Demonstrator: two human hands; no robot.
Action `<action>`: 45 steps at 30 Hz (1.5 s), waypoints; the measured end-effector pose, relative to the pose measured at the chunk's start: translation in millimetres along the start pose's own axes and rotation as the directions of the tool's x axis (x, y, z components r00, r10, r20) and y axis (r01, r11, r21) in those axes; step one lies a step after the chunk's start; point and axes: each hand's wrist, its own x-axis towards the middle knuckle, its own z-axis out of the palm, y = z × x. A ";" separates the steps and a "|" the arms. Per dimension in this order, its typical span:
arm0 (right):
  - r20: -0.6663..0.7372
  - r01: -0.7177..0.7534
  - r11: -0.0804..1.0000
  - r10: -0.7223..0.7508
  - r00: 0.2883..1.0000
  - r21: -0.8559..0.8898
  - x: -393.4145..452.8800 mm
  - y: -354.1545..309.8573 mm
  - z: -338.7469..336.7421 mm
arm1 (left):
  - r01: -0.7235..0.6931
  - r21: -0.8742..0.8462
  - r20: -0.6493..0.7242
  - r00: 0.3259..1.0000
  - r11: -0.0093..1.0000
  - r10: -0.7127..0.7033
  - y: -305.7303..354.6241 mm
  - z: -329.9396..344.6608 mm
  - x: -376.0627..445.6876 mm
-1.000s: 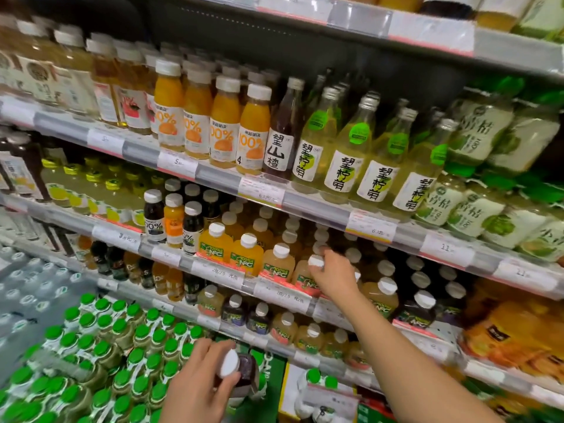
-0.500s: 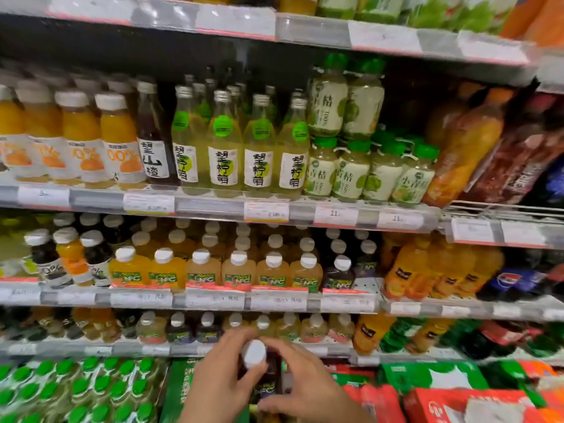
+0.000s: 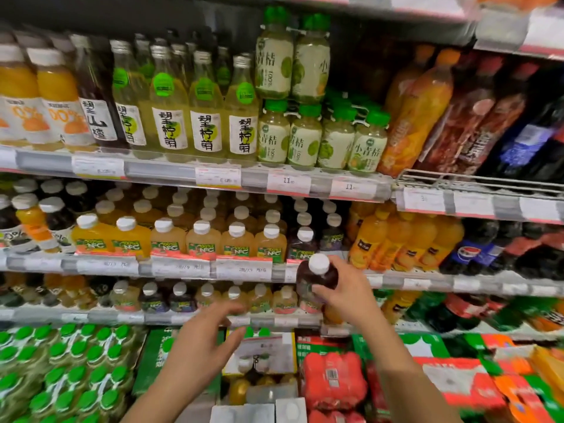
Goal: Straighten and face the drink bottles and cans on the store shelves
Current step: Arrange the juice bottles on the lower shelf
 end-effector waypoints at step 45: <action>0.490 0.283 0.671 0.137 0.861 -0.686 175.9 17.8 -42.8 | 0.183 0.097 -0.038 0.983 0.978 -0.180 7.5 -2.0 -37.4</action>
